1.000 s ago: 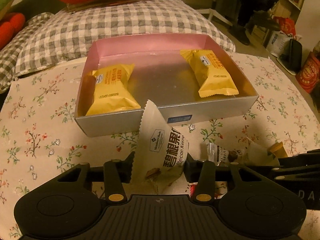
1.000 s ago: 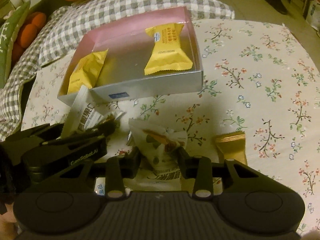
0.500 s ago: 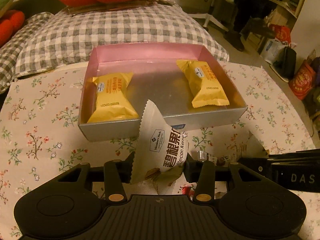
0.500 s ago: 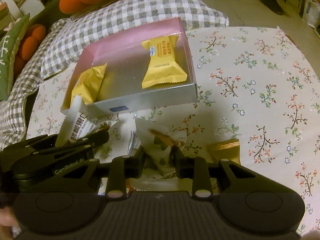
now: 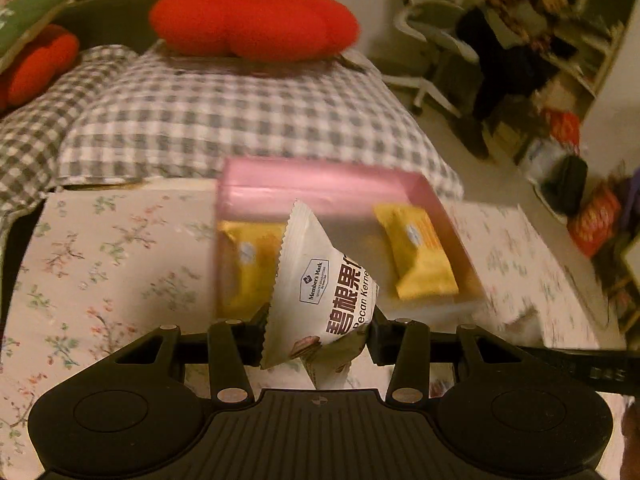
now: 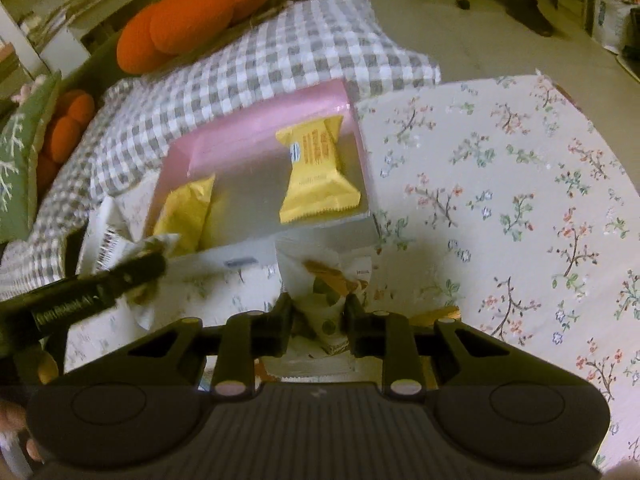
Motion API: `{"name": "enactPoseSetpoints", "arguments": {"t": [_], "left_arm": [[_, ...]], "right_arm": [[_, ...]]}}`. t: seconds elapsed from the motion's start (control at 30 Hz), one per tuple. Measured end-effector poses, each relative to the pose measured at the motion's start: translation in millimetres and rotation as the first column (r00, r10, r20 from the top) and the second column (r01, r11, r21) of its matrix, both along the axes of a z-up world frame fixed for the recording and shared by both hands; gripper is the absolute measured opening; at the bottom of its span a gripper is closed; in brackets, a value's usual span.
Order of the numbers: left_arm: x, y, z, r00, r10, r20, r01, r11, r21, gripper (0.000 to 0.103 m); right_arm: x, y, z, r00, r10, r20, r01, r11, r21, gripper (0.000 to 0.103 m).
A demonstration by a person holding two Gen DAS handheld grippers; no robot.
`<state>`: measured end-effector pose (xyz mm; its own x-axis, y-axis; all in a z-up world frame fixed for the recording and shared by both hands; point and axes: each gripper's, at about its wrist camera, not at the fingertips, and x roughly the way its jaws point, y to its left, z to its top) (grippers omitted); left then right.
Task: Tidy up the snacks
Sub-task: 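Carry the white nut packet into the silver box and release it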
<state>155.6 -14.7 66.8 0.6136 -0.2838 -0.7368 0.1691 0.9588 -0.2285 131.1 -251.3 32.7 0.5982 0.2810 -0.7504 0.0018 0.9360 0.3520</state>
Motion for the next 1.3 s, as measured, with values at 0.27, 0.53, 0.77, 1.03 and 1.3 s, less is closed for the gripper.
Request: {"name": "enactPoseSetpoints", "arguments": {"t": [0.27,0.53,0.77,1.03,1.3], "left_arm": [[21,12,-5,0.999,0.037,-0.004,-0.037,0.998,-0.054,0.043],[33,-9,-14,1.0,-0.006,0.026,0.007,0.999,-0.049,0.043],[43,-12,-22,0.999,-0.016,0.045,0.017,0.999,-0.032,0.043],[49,-17,-28,0.997,-0.047,0.057,0.046,0.999,0.012,0.049],[47,-9,-21,0.998,-0.028,0.062,0.029,1.0,-0.002,0.068]], "right_arm": [[14,1,9,0.995,-0.012,0.096,0.008,0.999,0.048,0.024],[38,20,8,0.988,0.014,0.153,-0.026,0.996,0.081,0.024],[53,27,6,0.985,0.007,0.175,-0.025,0.995,0.102,0.024],[63,43,-1,0.981,0.047,0.188,-0.057,0.997,0.047,0.025],[61,35,4,0.984,0.021,0.177,-0.033,0.997,0.067,0.027]]}}
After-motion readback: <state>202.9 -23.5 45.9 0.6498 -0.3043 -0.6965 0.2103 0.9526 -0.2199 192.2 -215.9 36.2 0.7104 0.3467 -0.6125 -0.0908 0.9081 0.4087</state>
